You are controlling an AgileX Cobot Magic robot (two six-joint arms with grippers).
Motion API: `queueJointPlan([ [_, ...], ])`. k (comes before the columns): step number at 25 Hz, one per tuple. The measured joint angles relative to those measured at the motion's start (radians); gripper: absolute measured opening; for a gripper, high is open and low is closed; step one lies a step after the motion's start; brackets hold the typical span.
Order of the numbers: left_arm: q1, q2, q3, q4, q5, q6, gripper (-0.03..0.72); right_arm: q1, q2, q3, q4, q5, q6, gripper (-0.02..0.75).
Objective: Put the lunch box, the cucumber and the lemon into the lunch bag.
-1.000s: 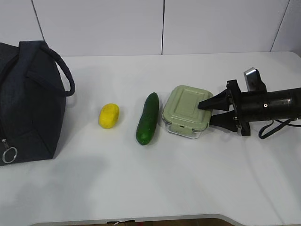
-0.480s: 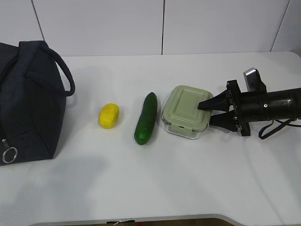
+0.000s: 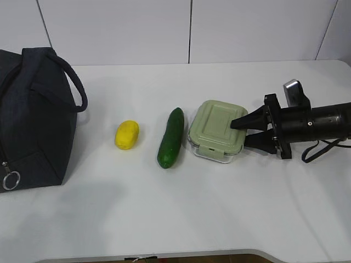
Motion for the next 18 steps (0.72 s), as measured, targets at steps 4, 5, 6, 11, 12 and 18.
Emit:
queueJointPlan([
  [4,0.000,0.000,0.000,0.000,0.000,0.000,0.265,0.000,0.000,0.000,-0.014,0.011,0.000,0.381],
  [5,0.000,0.000,0.000,0.000,0.000,0.000,0.265,0.000,0.000,0.000,-0.014,0.013,0.000,0.381],
  [6,0.000,0.000,0.000,0.000,0.000,0.000,0.265,0.000,0.000,0.000,-0.016,0.013,0.000,0.380],
  [11,0.000,0.000,0.000,0.000,0.000,0.000,0.265,0.000,0.000,0.000,-0.016,0.014,0.000,0.380],
  [12,0.000,0.000,0.000,0.000,0.000,0.000,0.265,0.000,0.000,0.000,-0.016,0.014,0.000,0.380],
  [18,0.000,0.000,0.000,0.000,0.000,0.000,0.265,0.000,0.000,0.000,-0.016,0.014,0.000,0.380],
])
